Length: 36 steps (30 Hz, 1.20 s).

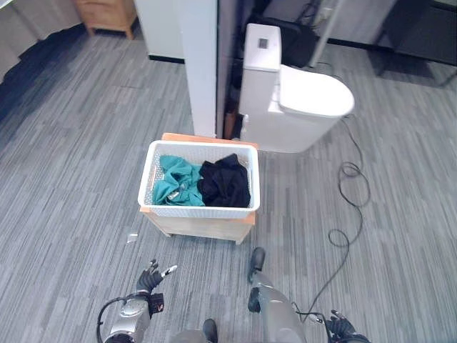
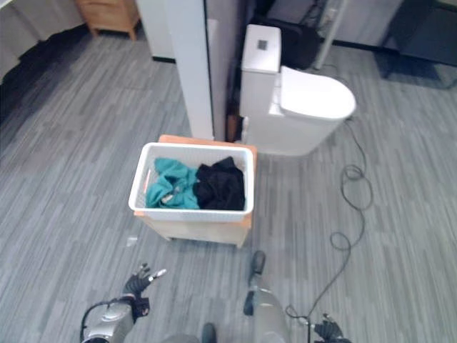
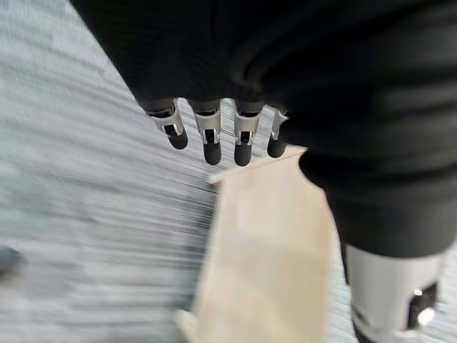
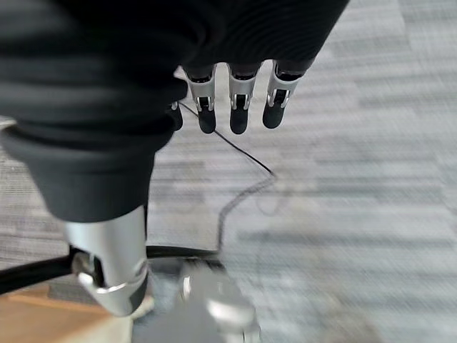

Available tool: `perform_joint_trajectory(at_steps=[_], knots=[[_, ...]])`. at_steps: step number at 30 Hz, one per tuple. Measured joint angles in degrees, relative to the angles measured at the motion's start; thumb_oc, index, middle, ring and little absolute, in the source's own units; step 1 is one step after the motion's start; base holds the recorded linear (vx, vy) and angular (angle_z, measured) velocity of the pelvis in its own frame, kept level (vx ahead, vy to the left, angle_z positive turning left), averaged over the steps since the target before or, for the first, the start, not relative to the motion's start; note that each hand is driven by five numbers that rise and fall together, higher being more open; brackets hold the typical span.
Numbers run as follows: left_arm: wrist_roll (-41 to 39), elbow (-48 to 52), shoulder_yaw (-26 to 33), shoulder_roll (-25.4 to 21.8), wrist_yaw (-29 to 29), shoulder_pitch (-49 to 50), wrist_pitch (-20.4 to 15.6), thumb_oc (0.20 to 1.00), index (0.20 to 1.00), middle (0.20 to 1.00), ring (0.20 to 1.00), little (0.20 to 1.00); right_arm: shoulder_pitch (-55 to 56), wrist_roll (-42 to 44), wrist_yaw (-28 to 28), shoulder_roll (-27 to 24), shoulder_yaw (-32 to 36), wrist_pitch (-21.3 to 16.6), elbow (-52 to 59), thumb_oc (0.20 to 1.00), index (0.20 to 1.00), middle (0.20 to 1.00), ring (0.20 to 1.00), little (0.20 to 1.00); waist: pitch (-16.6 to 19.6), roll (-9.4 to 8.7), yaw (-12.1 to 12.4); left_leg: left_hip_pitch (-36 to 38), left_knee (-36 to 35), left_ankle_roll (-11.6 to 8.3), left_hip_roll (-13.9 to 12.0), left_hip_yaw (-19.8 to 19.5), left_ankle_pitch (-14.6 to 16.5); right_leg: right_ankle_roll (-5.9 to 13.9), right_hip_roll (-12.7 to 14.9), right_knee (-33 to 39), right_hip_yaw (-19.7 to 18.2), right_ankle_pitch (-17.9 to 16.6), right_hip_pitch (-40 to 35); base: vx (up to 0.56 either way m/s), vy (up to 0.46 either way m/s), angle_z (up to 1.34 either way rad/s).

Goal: Grab the laundry basket,head to the washer,open it,put in the laundry and shut it.

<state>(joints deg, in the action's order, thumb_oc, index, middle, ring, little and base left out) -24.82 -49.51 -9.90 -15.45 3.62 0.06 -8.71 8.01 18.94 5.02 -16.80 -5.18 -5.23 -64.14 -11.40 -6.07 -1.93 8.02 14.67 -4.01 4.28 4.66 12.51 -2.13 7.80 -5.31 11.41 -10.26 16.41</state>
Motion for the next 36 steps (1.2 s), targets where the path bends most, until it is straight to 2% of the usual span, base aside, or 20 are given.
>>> perform_joint_trajectory(at_steps=[1, 2, 3, 4, 5, 6, 7, 8, 10, 11, 12, 14, 15, 19, 23, 25, 27, 29, 33, 36], knots=[[-0.04, 1.02, 0.09, 0.72, -0.03, 1.42, 0.05, 1.000, 1.000, 1.000, 1.000, 1.000, 0.13, 0.01, 0.03, -0.60, 0.04, -0.02, 0.52, 1.000, 1.000, 1.000, 1.000, 1.000, 0.31, 0.35, 1.46, -5.29, 10.68, -0.11, -1.90, 0.50, -1.34, -1.40, -1.91, -0.68, 0.77, 0.82, -1.09, 0.06, -0.137, -0.13], [-0.10, 4.71, 0.13, 0.83, 0.34, 1.91, -0.72, 1.000, 1.000, 1.000, 1.000, 1.000, -0.98, 0.03, 0.18, -2.14, 0.01, -1.24, 2.28, 1.000, 1.000, 1.000, 1.000, 1.000, -0.22, -0.19, 3.36, -20.13, 34.39, 0.75, -4.32, -2.56, -7.14, -2.97, -3.24, 0.29, 1.06, 1.93, -1.80, 0.14, 0.010, -0.55], [-0.09, 4.65, 0.09, 0.10, 0.59, 2.08, -0.67, 1.000, 1.000, 1.000, 1.000, 1.000, -3.16, 0.09, 0.83, -2.30, 0.03, -1.37, 2.59, 1.000, 1.000, 1.000, 1.000, 1.000, -0.43, -0.61, 3.52, -23.71, 31.15, -0.32, -6.46, -3.47, -3.67, -3.07, -4.86, 1.49, -0.10, 2.40, -2.77, 0.23, 0.044, -0.53], [-0.08, 4.92, 0.12, -0.39, 0.89, 1.56, -0.63, 1.000, 1.000, 1.000, 1.000, 1.000, -4.27, 0.43, 1.34, -2.25, 0.03, -1.68, 2.66, 1.000, 1.000, 1.000, 1.000, 1.000, -0.69, -0.84, 3.02, -25.45, 24.15, -0.23, -9.13, -4.14, -3.07, -3.29, -6.32, 3.12, -0.18, 2.80, -4.30, 0.14, 0.060, -0.43], [-0.08, 5.89, 0.22, -0.73, 1.48, 1.23, -0.67, 1.000, 1.000, 1.000, 1.000, 1.000, -5.26, 0.57, 1.67, -2.00, -0.01, -1.88, 2.76, 1.000, 1.000, 1.000, 1.000, 1.000, -1.16, -1.30, 3.41, -25.08, 13.12, -0.71, -11.93, -4.38, -3.43, -3.41, -7.79, 4.49, -1.05, 3.13, -6.00, 0.22, 0.100, -0.41], [-0.12, 6.62, 0.28, -0.63, 2.14, 1.27, -0.61, 1.000, 1.000, 1.000, 1.000, 1.000, -5.82, 0.56, 2.21, -2.05, -0.53, -1.95, 2.81, 1.000, 1.000, 1.000, 1.000, 1.000, -1.20, -1.10, 3.91, -24.36, 3.91, -2.73, -13.66, -5.73, -5.04, -3.30, -9.02, 5.57, -1.46, 3.20, -7.30, 0.20, 0.105, -0.75], [-0.79, 6.79, 0.54, 0.10, 2.97, 1.43, 0.05, 1.000, 1.000, 1.000, 1.000, 1.000, -6.95, 0.51, 2.47, -2.34, -1.37, -2.13, 2.80, 1.000, 1.000, 1.000, 1.000, 1.000, -2.10, 0.18, 3.94, -23.58, -6.84, -6.64, -16.83, -8.43, -9.07, -2.23, -10.86, 6.56, -1.90, 4.17, -10.11, 0.24, 0.153, -0.78], [-1.48, 9.02, 0.10, 0.50, 3.02, 3.66, 0.19, 1.000, 1.000, 1.000, 1.000, 1.000, -6.95, 0.48, 2.70, -2.30, -2.92, -2.06, 2.51, 1.000, 1.000, 1.000, 1.000, 1.000, -1.95, 2.20, 3.38, -22.85, -12.65, -6.82, -18.98, -8.86, -12.55, -1.98, -12.41, 7.55, -2.27, 6.24, -12.69, 0.15, 0.157, -0.66], [-1.51, 11.46, -0.35, 0.51, 2.85, 4.54, -0.31, 1.000, 1.000, 1.000, 1.000, 1.000, -6.53, 0.42, 2.52, -2.30, -3.78, -1.16, 2.82, 1.000, 1.000, 1.000, 1.000, 1.000, -1.07, 4.08, 2.51, -22.01, -13.12, -5.94, -16.40, -7.37, -15.28, -1.07, -11.79, 7.45, -3.43, 7.03, -13.01, 0.16, 0.181, -0.44], [-0.86, 15.15, -0.90, -1.53, 2.49, 6.54, 0.25, 1.000, 1.000, 1.000, 1.000, 1.000, -7.18, 0.41, 2.40, -2.38, -3.98, -0.86, 3.26, 1.000, 1.000, 1.000, 1.000, 1.000, -0.68, 5.73, 2.52, -16.41, -16.54, -3.78, -15.42, -6.19, -16.91, -0.02, -12.00, 7.16, -5.36, 7.68, -12.64, 0.11, 0.126, -0.44], [0.57, 16.56, -2.14, -3.15, 2.34, 6.83, 0.32, 1.000, 1.000, 1.000, 1.000, 1.000, -7.62, 0.41, 2.42, -2.33, -3.99, -0.88, 3.40, 1.000, 1.000, 1.000, 1.000, 1.000, -1.09, 6.08, 2.43, -15.52, -18.26, -4.06, -15.21, -5.19, -19.38, 0.54, -11.66, 6.49, -5.55, 8.06, -12.27, 0.05, 0.067, -0.36], [4.82, 21.94, -3.76, -6.83, 2.02, 7.06, 0.53, 1.000, 1.000, 1.000, 1.000, 1.000, -8.34, 0.29, 2.28, -2.21, -4.03, -0.86, 3.50, 1.000, 1.000, 1.000, 1.000, 1.000, -1.90, 5.60, 3.48, -15.63, -18.47, -3.36, -13.62, -4.17, -19.55, 1.92, -9.87, 5.03, -5.76, 8.89, -11.07, 0.01, 0.015, -0.05], [7.72, 24.99, -5.13, -10.35, 1.18, 7.22, 0.59, 1.000, 1.000, 1.000, 1.000, 1.000, -8.45, -0.03, 2.26, -2.21, -3.98, -0.90, 3.39, 1.000, 1.000, 1.000, 1.000, 1.000, -2.12, 5.54, 4.34, -15.68, -18.47, -2.90, -12.60, -3.98, -19.27, 2.90, -8.68, 4.41, -5.81, 9.59, -10.63, 0.00, 0.000, 0.00], [11.53, 32.27, -3.40, -15.36, -0.46, 9.71, -0.97, 1.000, 1.000, 1.000, 1.000, 1.000, -8.41, -0.73, 1.88, -1.96, -3.81, -1.15, 4.28, 1.000, 1.000, 1.000, 1.000, 1.000, -3.16, 5.69, 5.22, -15.54, -18.72, -2.17, -11.25, -3.94, -18.77, 3.96, -7.18, 4.41, -4.81, 10.43, -10.59, 0.01, -0.001, 0.04], [12.44, 47.53, 8.46, -16.54, -2.86, 21.65, -1.25, 1.000, 1.000, 1.000, 1.000, 1.000, -1.60, -1.77, -0.67, -4.01, 1.83, -1.20, 19.48, 1.000, 1.000, 1.000, 1.000, 1.000, -5.49, 6.81, 5.07, -15.08, -18.84, -1.89, -11.15, -3.49, -18.58, 3.95, -7.05, 4.52, -4.94, 10.48, -10.78, 0.01, 0.004, -0.05], [12.24, 56.10, 17.64, -16.10, -4.55, 31.50, -1.10, 1.000, 1.000, 1.000, 1.000, 1.000, 6.49, -2.01, -2.18, -8.63, 6.21, -0.65, 32.52, 1.000, 1.000, 1.000, 1.000, 1.000, -6.19, 7.97, 4.92, -13.87, -18.96, -1.67, -11.09, -3.28, -18.41, 4.08, -7.00, 4.59, -4.97, 10.52, -12.13, 0.05, 0.016, -0.03], [12.16, 62.80, 23.06, -16.25, -5.87, 37.42, -1.26, 1.000, 1.000, 1.000, 1.000, 1.000, 12.38, -2.89, -3.25, -11.12, 11.50, -2.18, 41.96, 1.000, 1.000, 1.000, 1.000, 1.000, -6.17, 8.21, 4.53, -13.15, -18.91, -1.24, -11.09, -2.90, -17.94, 4.08, -6.96, 5.09, -5.07, 10.59, -12.84, 0.02, 0.006, -0.01], [12.16, 63.82, 23.83, -16.63, -6.48, 36.78, -1.48, 1.000, 1.000, 1.000, 1.000, 1.000, 13.11, -2.93, -3.38, -13.44, 14.67, -2.48, 42.72, 1.000, 1.000, 1.000, 1.000, 1.000, -5.88, 8.59, 4.68, -12.96, -18.76, -1.18, -11.06, -2.83, -17.82, 4.10, -6.92, 5.12, -4.99, 10.69, -13.20, 0.00, 0.000, 0.00], [14.88, 61.89, 22.68, -15.20, -6.74, 28.59, -1.04, 1.000, 1.000, 1.000, 1.000, 1.000, 9.25, -3.85, -3.92, -14.97, 15.66, -1.80, 45.55, 1.000, 1.000, 1.000, 1.000, 1.000, -5.65, 8.51, 4.22, -13.43, -18.75, -0.91, -11.07, -2.70, -17.67, 3.93, -6.81, 4.68, -5.10, 10.79, -12.17, -0.03, 0.031, -0.04], [16.70, 55.60, 18.16, -13.09, -6.08, 19.25, 2.30, 1.000, 1.000, 1.000, 1.000, 1.000, 2.67, -4.17, -3.43, -15.05, 13.20, -0.53, 45.95, 1.000, 1.000, 1.000, 1.000, 1.000, -5.05, 8.24, 4.08, -15.73, -18.21, -1.09, -10.97, -2.58, -18.07, 3.96, -6.71, 3.38, -5.34, 10.35, -9.53, -0.10, 0.030, -0.04]])
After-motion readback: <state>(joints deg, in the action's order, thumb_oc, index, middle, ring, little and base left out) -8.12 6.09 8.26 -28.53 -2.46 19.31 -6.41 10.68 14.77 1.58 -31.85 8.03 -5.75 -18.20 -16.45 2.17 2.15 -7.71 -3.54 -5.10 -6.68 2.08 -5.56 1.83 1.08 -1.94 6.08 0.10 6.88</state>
